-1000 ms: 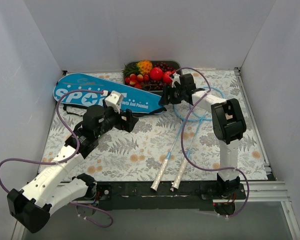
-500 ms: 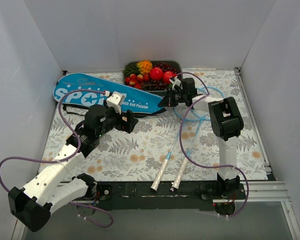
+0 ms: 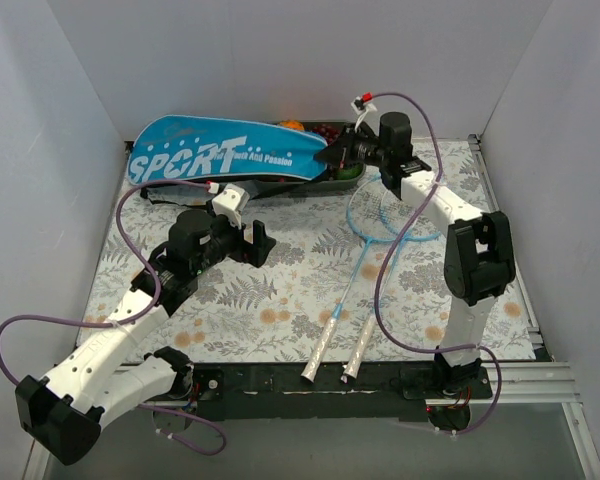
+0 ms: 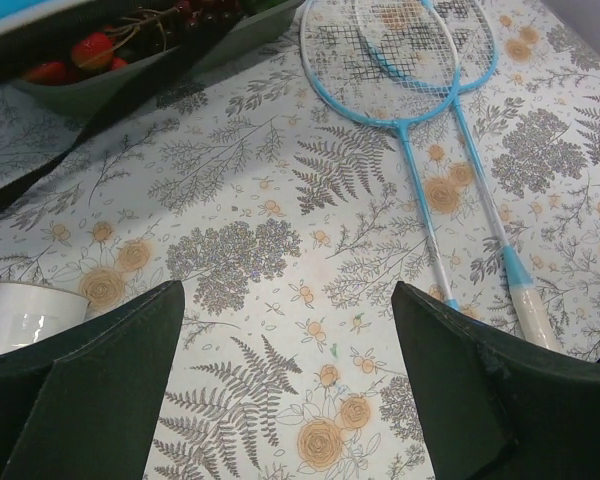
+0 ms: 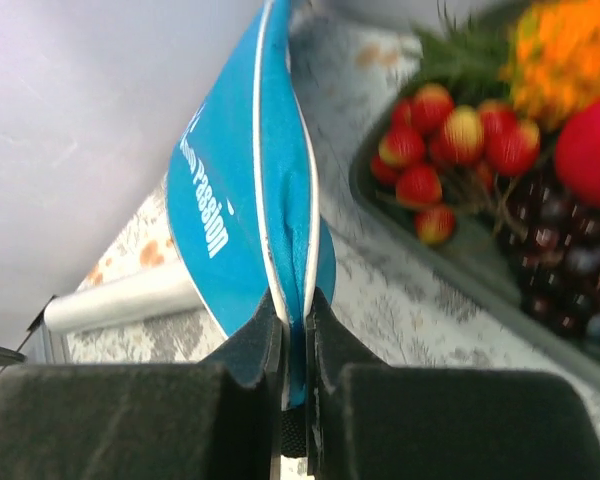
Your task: Pack up the badminton gear
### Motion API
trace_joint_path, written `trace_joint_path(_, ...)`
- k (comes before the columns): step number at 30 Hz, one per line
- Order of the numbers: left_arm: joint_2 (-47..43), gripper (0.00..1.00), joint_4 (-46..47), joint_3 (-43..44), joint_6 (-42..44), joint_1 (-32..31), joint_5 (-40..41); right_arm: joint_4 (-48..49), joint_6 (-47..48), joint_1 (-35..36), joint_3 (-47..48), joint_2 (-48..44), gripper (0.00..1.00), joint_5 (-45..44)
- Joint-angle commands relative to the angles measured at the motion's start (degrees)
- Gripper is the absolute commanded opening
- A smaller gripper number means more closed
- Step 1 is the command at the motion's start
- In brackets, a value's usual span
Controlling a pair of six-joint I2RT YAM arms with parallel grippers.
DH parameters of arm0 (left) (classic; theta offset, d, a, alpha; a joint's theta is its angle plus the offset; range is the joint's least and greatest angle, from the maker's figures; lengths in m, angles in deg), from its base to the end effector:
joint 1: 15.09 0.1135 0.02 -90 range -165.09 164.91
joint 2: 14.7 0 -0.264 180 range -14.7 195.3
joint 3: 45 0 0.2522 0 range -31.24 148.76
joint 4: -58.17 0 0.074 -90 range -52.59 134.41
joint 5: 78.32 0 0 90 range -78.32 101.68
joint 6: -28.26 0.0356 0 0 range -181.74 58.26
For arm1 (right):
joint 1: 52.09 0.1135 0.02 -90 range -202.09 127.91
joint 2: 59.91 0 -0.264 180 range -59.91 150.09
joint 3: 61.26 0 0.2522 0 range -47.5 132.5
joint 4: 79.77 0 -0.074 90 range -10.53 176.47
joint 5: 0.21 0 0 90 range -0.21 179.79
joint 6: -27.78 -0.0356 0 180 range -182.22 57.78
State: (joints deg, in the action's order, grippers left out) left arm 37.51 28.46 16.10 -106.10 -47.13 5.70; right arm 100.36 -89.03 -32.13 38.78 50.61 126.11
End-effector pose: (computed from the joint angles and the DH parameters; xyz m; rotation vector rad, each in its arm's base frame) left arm 0.1758 -0.1144 0.3222 -0.1474 2.0577 -0.9638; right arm 0.4266 0.1774 0.2964 -0.3825 1.8195 1.1335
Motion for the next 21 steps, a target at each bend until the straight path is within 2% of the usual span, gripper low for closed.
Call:
trace_joint_path(1, -2.2, 0.85, -0.2, 0.2, 0.5, -0.2, 0.8, 5.2, -0.8, -0.5, 5.2, -9.2, 0.01, -4.8)
trace_joint_path(7, -4.1, 0.85, -0.5, 0.7, -0.1, -0.2, 0.7, 5.7, -1.6, -0.7, 1.4, -19.4, 0.01, -8.4)
trace_joint_path(13, -6.8, 0.85, -0.1, 0.4, -0.3, -0.2, -1.7, 7.5, -4.2, -0.7, -6.8, -31.4, 0.01, -9.9)
trace_joint_path(17, -9.1, 0.86, 0.5, 0.0, -0.1, -0.2, -1.6, -0.1, 1.7, -0.7, -3.9, -35.9, 0.01, -9.9)
trace_joint_path(21, -10.3, 0.86, -0.5, 0.5, 0.1, -0.2, -0.8, -13.6, 9.3, -0.7, 6.5, -37.0, 0.01, -8.5)
